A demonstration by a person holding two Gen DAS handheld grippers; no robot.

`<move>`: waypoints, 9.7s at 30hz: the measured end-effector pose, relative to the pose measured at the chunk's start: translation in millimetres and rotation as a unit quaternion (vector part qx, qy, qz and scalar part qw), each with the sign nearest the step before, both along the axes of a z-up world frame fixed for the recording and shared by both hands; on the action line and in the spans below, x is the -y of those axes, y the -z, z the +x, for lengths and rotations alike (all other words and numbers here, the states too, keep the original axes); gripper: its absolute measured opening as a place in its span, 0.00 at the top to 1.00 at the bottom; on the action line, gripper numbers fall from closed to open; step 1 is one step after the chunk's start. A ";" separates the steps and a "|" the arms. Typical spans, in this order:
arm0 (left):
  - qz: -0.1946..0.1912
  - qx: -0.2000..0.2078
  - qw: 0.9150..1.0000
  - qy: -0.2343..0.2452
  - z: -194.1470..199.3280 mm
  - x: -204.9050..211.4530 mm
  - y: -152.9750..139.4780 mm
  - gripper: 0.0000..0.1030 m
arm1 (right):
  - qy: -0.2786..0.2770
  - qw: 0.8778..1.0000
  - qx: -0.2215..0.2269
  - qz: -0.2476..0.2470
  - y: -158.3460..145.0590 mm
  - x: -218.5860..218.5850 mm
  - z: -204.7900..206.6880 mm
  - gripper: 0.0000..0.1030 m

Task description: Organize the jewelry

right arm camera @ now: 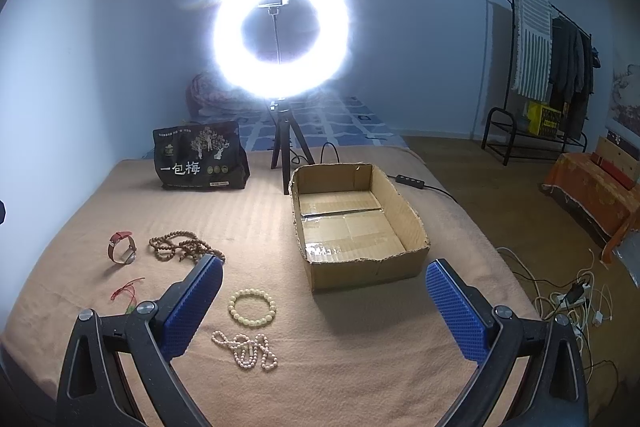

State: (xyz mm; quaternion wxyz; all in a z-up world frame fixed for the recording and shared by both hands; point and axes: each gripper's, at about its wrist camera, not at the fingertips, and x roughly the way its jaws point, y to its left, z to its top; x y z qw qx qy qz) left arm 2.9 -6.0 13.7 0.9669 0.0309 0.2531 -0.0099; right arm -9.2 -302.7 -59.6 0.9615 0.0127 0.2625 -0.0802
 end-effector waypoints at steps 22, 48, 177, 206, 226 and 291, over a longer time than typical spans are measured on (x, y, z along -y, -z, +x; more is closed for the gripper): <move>-0.001 0.003 1.000 -0.001 -3.3 -1.0 -1.2 0.00 | -0.001 1.000 -0.002 0.000 0.4 -0.4 -1.5 0.00; -0.001 0.004 1.000 0.000 -4.2 -1.3 0.4 0.00 | -0.002 1.000 -0.002 0.000 0.8 -0.7 -1.7 0.00; -0.044 -0.197 0.979 0.027 207.6 -47.9 155.5 0.87 | -0.303 0.927 -0.219 -0.023 133.6 -169.6 121.1 0.30; -0.089 -0.125 0.980 0.130 180.9 93.6 65.9 0.87 | -0.174 0.977 -0.126 0.015 52.4 -34.9 123.8 0.30; -0.088 -0.144 0.966 0.196 210.7 228.4 80.0 0.87 | -0.059 0.988 -0.139 0.039 56.7 85.1 149.4 0.30; -0.052 -0.119 0.984 0.123 192.4 61.7 46.5 0.46 | -0.136 0.981 -0.131 0.045 39.9 31.1 127.7 0.15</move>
